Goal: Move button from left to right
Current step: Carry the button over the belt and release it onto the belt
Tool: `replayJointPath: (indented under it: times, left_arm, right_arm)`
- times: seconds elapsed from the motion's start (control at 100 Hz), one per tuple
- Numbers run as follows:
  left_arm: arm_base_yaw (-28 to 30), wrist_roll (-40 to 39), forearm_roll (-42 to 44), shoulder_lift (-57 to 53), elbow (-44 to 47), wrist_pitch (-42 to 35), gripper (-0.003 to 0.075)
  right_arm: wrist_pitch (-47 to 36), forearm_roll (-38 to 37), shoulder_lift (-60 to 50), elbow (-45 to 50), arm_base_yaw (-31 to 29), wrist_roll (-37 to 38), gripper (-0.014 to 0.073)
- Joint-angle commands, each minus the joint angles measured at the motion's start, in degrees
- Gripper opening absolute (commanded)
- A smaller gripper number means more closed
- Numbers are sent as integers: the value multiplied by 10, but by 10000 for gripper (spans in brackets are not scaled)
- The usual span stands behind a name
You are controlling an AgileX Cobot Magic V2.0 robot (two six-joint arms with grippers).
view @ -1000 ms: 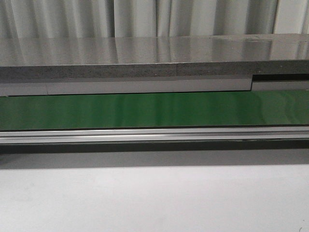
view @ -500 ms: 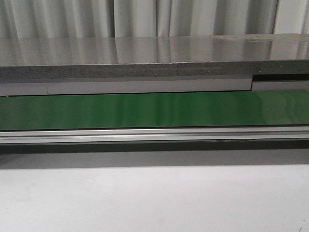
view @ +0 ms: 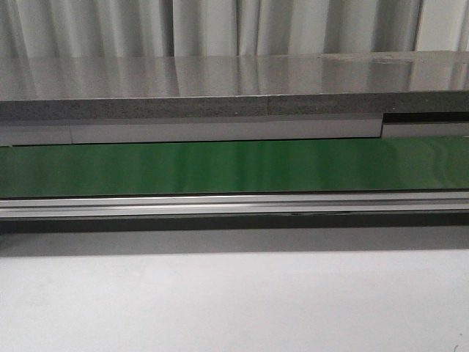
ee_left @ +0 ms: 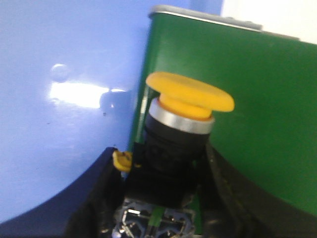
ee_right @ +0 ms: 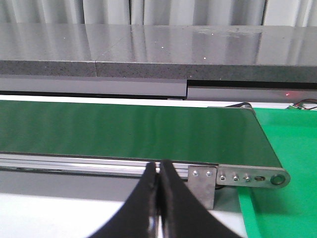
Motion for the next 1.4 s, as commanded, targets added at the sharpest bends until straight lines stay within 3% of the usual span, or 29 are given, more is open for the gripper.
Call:
replayJointPath:
  times: [0.0,0.16,0.28,0.37,0.54,0.64,1.04,1.22,1.39]
  left_arm:
    - [-24,3,-10,-16,-18,-10,22]
    - [-45,3,4,-3,-18,-4,50]
    - [-45,3,4,7,-18,-3,141]
    - [-45,3,4,19,-18,1,258]
    - [-45,3,-2,26,-18,9,547]
    - [-45,3,-3,24,-18,10,633]
    - [-45,4,-15,-70,-18,14,641]
    - [-45,38,-53,-126,-17,20,641]
    - [-45,87,-103,-200,18,-25,641]
  right_arm:
    - [-45,-3,-11,-9,-2,0,-68]
    - [-45,-3,-11,-9,-2,0,-68]
    - [-45,-3,-11,-9,-2,0,-68]
    - [-45,-3,-11,-9,-2,0,-68]
    - [-45,-3,-11,-9,-2,0,-68]
    - [-45,-3,-11,-9,-2,0,-68]
    - [-45,-3,-11,-9,-2,0,-68]
    - [-45,-3,-11,-9,-2,0,-68]
    - [-45,-3,-11,-9,-2,0,-68]
